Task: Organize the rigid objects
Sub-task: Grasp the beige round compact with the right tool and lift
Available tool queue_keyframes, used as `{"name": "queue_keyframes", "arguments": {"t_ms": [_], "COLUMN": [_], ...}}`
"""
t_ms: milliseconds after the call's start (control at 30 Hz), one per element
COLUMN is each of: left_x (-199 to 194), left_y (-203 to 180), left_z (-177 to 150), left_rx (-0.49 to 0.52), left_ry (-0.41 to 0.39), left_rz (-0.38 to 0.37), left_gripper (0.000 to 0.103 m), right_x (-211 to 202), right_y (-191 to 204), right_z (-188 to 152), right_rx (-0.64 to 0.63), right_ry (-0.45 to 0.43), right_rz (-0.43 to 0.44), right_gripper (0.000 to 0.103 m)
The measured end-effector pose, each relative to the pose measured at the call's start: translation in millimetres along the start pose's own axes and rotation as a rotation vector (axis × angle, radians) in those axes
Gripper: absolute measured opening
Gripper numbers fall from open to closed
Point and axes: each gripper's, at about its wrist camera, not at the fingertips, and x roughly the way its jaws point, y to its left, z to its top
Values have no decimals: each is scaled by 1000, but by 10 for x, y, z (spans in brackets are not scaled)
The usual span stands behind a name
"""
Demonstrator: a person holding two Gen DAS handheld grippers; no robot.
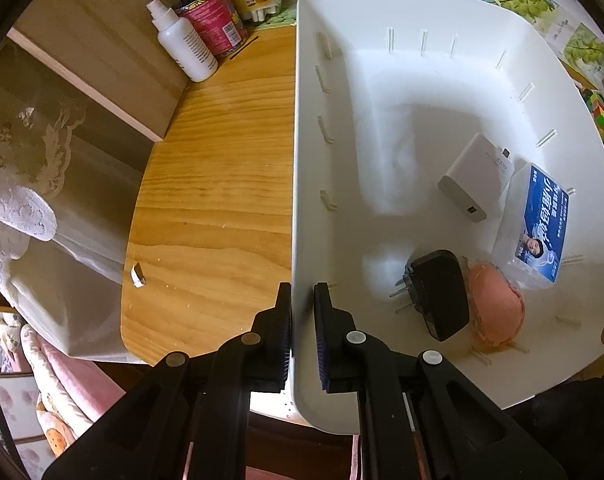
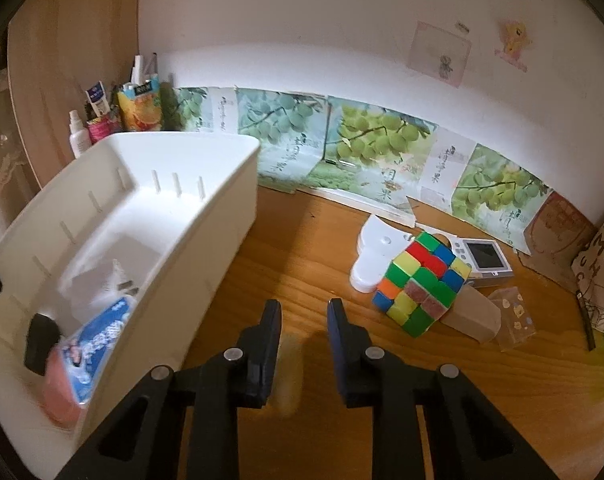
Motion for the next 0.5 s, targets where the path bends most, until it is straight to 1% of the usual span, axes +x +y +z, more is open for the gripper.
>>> {"name": "queue_keyframes", "arguments": {"t_ms": [100,200,333,500], "left_x": [0,2,6,10], "left_y": [-2,1,23,23], "left_z": [-4,-1,7,3], "left_rx": [15,33,45,63], "left_ry": [-1,0,1,-2], "left_rz": [-3,-10,-26,-26], "left_gripper": [10,10,10,10], "right_x": [-46,-67,-85,-45], "right_y": [88,142,126,44], "right_z": [-16,-37,-53,-75], "right_rx": [-3,20,86,160], "right_ry": [5,24,36,55], "right_rz": [-5,-9,-10,-2], "right_gripper": [23,23,23,24]}}
